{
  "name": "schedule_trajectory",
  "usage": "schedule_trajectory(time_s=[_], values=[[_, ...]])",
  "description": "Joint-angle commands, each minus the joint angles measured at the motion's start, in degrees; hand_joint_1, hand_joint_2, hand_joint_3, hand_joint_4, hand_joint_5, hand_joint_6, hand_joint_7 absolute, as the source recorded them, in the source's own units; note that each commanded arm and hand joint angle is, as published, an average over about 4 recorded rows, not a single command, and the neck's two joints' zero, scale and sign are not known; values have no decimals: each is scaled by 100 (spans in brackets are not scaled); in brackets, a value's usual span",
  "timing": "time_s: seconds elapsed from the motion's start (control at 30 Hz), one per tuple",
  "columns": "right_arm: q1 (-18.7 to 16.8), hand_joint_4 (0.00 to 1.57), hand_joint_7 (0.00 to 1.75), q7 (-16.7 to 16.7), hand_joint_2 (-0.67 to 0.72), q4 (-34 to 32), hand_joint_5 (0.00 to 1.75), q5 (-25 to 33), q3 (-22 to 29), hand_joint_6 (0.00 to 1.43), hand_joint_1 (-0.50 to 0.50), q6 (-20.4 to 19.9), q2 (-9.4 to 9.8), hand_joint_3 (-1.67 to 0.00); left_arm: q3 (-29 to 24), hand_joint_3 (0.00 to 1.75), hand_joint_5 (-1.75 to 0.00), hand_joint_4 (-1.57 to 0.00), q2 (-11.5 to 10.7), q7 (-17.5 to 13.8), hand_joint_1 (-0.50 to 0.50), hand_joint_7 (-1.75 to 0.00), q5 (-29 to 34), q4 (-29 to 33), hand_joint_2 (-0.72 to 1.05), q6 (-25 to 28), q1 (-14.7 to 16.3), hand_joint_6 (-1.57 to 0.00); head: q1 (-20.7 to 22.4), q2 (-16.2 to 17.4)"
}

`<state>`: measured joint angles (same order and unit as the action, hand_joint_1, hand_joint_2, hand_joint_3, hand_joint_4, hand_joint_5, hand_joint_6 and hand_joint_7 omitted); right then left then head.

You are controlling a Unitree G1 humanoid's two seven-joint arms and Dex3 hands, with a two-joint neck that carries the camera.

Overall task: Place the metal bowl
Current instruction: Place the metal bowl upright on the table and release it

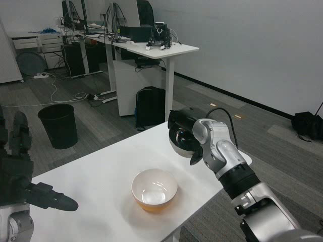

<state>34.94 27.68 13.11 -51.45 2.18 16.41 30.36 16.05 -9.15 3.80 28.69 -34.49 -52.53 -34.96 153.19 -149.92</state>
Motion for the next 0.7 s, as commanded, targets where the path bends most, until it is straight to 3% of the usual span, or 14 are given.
schedule_trajectory(time_s=[0.03,0.23,0.37,0.6,0.7], values=[[-71,137,119,-197,-60,513,150,3,-11,120,-38,-112,102,-151,-14,4,0,0,-8,-20,-50,0,-8,-53,-72,-3,-112,0,-27,36],[-168,136,126,-501,-57,1079,155,12,54,116,-38,-328,58,-151,-5,0,0,0,1,-20,-50,0,-4,-128,-72,-3,-165,0,-64,101],[-341,118,133,-657,-54,1240,165,30,85,111,-38,-409,16,-151,-5,0,0,0,11,-20,-50,0,-4,-172,-72,6,-185,0,-124,156],[-644,97,140,-929,-54,1253,165,47,107,100,-38,-578,-52,-151,-5,0,0,0,27,-20,-50,0,-4,-245,-72,6,-220,0,-200,288],[-778,78,143,-1081,-51,1238,165,47,147,80,-35,-732,-122,-157,-1,4,0,0,31,-20,-50,0,-4,-299,-72,6,-253,0,-319,325]])
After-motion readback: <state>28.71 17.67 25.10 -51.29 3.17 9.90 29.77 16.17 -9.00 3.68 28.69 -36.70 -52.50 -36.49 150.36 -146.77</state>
